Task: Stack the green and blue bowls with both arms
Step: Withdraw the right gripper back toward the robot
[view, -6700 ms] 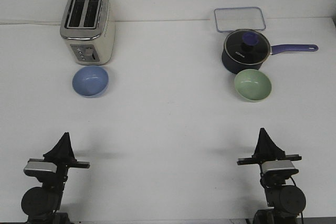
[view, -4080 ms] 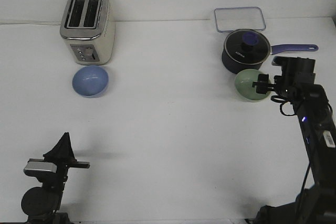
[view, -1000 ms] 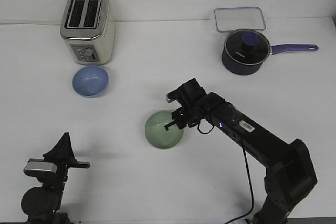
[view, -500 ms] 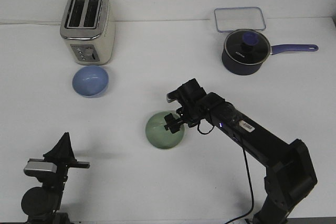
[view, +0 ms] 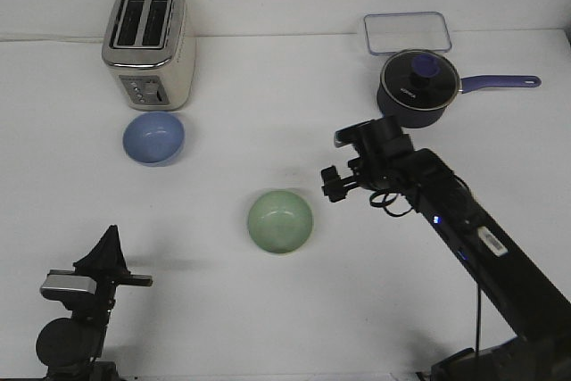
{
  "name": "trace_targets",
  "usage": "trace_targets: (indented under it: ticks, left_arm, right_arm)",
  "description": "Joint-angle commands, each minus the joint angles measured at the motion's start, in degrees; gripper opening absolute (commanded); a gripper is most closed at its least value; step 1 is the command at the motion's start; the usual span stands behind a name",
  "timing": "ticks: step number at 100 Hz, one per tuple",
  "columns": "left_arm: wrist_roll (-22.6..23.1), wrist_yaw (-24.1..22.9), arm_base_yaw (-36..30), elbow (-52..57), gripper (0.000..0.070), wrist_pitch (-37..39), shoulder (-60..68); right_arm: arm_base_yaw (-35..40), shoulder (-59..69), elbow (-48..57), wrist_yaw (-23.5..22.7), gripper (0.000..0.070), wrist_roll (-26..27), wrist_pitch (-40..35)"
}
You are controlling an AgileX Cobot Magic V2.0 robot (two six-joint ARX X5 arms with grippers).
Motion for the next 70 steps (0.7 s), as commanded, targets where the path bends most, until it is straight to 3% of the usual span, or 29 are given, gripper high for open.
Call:
trace_targets:
  ticks: [1,17,30,48,70]
  left_arm:
    - [0.6,-0.2,0.0,-1.1,0.0012,0.6,-0.1]
    - [0.6,-0.2,0.0,-1.1,0.0012,0.6,-0.1]
    - [0.6,-0.2,0.0,-1.1,0.0012,0.6,-0.1]
    - [0.6,-0.2,0.0,-1.1,0.0012,0.6,-0.1]
    - [0.6,-0.2,0.0,-1.1,0.0012,0.6,-0.1]
  right_arm:
    - [-1.6,-2.1,0.9,0.7,0.0566,-3.1,-1.0]
    - [-8.4,-9.6,0.1,0.9,0.0566,-5.1,-2.5]
    - [-13.6,-16.8,-5.3,0.8,0.0566,-5.1,1.1]
    - [-17.3,-29.5,-21.0,0.8,0.0566,-5.0,11.7]
    - [-17.6,-43.1,-40.0,0.1,0.0566,-2.7,30.6]
